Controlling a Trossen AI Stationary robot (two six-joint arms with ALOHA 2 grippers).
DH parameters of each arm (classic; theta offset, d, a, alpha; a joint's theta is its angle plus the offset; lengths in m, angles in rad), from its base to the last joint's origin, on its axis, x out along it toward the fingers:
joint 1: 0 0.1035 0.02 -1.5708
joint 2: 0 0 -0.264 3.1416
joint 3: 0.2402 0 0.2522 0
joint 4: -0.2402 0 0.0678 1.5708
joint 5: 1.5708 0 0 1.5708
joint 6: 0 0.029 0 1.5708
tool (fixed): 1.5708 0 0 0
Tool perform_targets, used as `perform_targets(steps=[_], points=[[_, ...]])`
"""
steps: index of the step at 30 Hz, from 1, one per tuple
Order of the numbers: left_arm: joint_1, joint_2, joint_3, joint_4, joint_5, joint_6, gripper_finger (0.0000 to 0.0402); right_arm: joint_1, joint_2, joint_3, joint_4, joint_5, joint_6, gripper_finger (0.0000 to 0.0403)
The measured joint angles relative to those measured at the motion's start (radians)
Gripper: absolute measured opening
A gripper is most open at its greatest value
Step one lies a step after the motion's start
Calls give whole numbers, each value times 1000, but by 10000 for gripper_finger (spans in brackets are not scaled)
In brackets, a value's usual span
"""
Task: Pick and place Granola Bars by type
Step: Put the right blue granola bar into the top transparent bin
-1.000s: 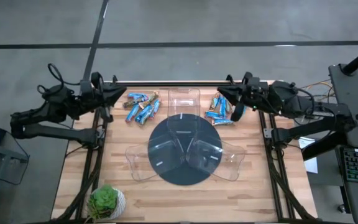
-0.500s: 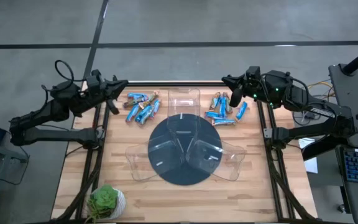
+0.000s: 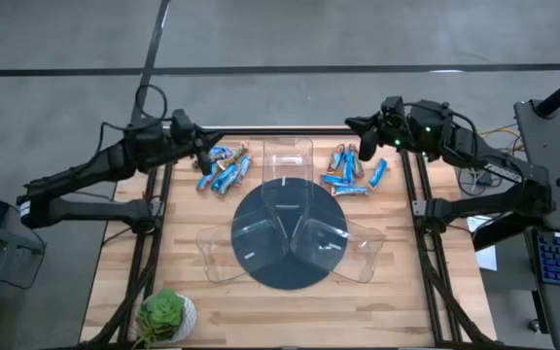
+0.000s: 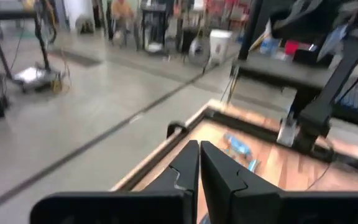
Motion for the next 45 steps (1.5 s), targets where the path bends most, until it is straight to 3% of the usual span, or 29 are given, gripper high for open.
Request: perform_targets(steps=[12, 21, 34, 45], points=[[55, 95, 186, -214, 18, 13, 0, -102, 153, 184, -330, -10, 62, 8], [61, 128, 196, -248, 16, 17, 0, -181, 249, 196, -527, -7, 141, 8], [61, 138, 192, -247, 16, 17, 0, -183, 431, 196, -602, -8, 116, 8], [60, 137, 191, -247, 16, 1, 0, -191, 494, 195, -629, -9, 130, 8]])
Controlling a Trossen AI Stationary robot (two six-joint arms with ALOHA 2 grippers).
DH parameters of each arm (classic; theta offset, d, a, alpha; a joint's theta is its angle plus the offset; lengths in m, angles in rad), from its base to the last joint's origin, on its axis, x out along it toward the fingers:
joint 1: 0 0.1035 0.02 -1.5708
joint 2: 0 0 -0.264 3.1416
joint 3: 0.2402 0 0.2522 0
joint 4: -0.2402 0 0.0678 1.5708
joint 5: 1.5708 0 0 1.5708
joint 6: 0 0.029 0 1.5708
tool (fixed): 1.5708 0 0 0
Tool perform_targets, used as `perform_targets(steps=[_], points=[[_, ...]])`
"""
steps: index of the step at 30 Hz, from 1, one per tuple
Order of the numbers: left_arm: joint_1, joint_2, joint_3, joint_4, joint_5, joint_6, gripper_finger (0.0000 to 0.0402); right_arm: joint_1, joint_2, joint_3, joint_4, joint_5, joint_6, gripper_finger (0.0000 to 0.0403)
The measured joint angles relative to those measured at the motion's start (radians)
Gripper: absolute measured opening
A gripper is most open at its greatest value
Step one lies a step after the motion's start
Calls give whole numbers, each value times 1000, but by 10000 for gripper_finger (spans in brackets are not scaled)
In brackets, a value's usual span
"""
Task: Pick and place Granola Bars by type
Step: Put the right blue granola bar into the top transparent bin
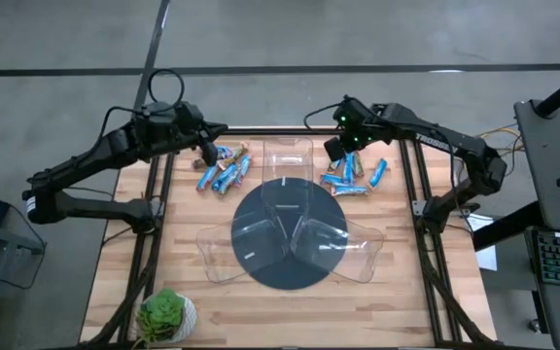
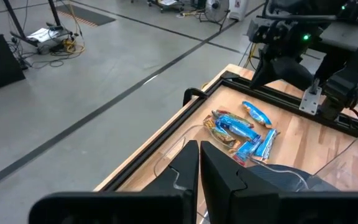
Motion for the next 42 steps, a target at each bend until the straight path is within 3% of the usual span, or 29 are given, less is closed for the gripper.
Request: perform_targets(steps=[10, 27, 42], points=[[0, 0, -1, -4, 0, -6, 0, 1, 10, -50, -13, 0, -46, 8], [0, 2, -2, -60, 0, -33, 0, 2, 9, -193, -17, -4, 45, 9], [1, 2, -2, -59, 0, -33, 0, 1, 8, -218, -9, -11, 91, 8]])
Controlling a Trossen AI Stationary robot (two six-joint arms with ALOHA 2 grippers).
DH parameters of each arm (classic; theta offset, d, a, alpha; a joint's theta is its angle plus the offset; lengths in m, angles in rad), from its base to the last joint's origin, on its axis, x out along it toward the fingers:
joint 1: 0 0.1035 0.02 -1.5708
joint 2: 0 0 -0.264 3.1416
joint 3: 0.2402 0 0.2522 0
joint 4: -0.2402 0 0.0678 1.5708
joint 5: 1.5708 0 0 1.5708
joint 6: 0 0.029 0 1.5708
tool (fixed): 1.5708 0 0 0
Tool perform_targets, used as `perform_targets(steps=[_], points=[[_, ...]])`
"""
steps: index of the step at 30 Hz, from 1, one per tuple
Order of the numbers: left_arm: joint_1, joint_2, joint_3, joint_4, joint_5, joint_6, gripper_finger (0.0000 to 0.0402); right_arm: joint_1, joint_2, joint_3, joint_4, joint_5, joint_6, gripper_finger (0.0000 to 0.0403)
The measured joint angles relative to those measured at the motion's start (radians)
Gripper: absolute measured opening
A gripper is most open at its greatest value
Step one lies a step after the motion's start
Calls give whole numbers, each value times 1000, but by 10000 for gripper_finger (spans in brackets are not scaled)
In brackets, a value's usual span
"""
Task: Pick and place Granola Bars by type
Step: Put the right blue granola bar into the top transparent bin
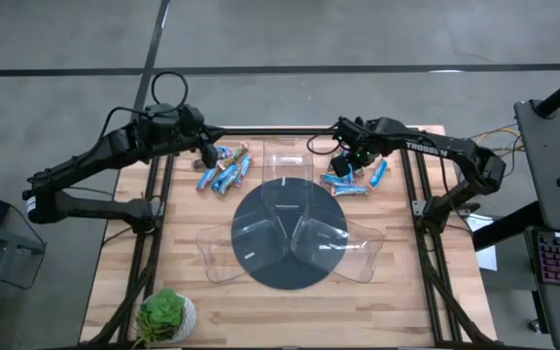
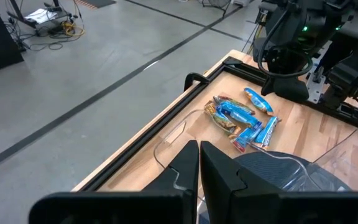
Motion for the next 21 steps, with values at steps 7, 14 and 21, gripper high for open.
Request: perform_targets(steps=[7, 14, 21], points=[[0, 26, 0, -3, 0, 0, 0, 0, 0, 0, 5, -33, -2, 8], [0, 70, 0, -8, 0, 0, 0, -1, 1, -8, 45, -34, -2, 8], [-1, 101, 0, -8, 0, -15, 0, -13, 41, -32, 101, -35, 6, 8]])
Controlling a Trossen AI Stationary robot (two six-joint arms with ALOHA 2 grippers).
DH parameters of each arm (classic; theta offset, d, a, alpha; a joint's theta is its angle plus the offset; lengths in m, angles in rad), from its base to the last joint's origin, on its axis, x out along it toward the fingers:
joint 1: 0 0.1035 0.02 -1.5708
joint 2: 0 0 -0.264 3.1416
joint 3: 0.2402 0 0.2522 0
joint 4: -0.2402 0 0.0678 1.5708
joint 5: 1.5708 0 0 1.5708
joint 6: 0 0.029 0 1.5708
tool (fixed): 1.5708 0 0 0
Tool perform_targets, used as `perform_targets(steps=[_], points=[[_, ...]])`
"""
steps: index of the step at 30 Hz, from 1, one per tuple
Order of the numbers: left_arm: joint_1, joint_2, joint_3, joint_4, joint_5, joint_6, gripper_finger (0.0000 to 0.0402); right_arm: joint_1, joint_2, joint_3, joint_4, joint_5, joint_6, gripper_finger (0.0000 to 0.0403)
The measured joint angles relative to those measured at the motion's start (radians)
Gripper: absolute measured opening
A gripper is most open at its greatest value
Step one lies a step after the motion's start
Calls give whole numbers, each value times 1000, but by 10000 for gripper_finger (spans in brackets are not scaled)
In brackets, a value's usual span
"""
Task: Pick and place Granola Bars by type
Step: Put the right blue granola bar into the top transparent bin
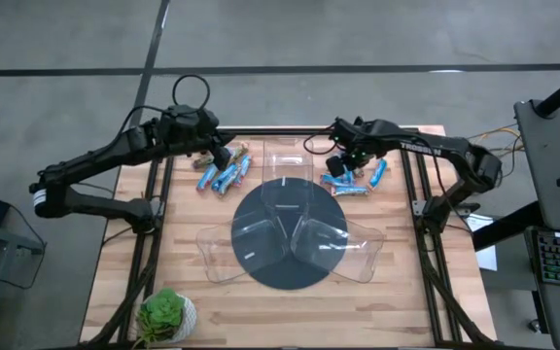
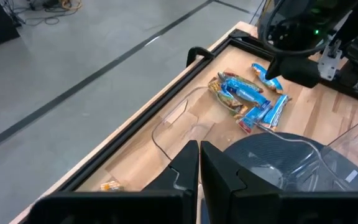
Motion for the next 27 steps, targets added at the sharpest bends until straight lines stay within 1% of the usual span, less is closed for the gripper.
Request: perform_targets(steps=[6, 16, 21, 24, 27], points=[[0, 2, 0, 1, 0, -8, 0, -24, 49, -15, 41, 1, 40, 9], [0, 2, 0, 1, 0, -10, 0, -46, 146, -17, 59, 1, 38, 8], [0, 1, 0, 1, 0, -10, 0, -46, 164, -17, 80, 2, 36, 10], [0, 1, 0, 1, 0, -10, 0, -49, 163, -17, 110, 2, 35, 23], [0, 1, 0, 1, 0, -10, 0, -58, 159, -17, 110, 2, 36, 51]])
